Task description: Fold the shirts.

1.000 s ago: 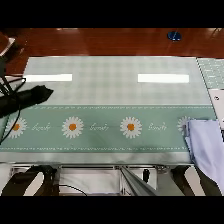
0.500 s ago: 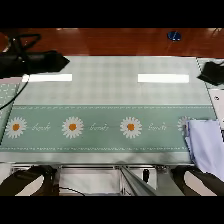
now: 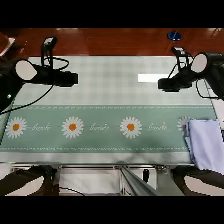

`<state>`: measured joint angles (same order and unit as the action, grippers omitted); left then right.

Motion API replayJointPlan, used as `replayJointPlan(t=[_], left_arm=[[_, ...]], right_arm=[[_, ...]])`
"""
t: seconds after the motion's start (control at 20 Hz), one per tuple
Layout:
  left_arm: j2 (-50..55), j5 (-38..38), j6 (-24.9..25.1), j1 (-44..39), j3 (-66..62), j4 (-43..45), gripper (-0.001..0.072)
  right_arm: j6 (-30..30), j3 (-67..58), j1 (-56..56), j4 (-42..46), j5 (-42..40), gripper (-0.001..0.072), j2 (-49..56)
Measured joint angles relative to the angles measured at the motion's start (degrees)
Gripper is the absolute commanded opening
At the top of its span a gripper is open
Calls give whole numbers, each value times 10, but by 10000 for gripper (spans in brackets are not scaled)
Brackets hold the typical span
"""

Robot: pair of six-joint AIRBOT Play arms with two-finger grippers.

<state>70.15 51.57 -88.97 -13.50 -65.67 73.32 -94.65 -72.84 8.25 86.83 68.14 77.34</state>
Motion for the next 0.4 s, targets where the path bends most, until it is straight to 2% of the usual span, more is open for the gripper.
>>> replayJointPlan(t=[0.4], left_arm=[[6, 0, -2, 0, 2, 6, 22]], right_arm=[[-3, 0, 8, 6, -2, 21, 8]])
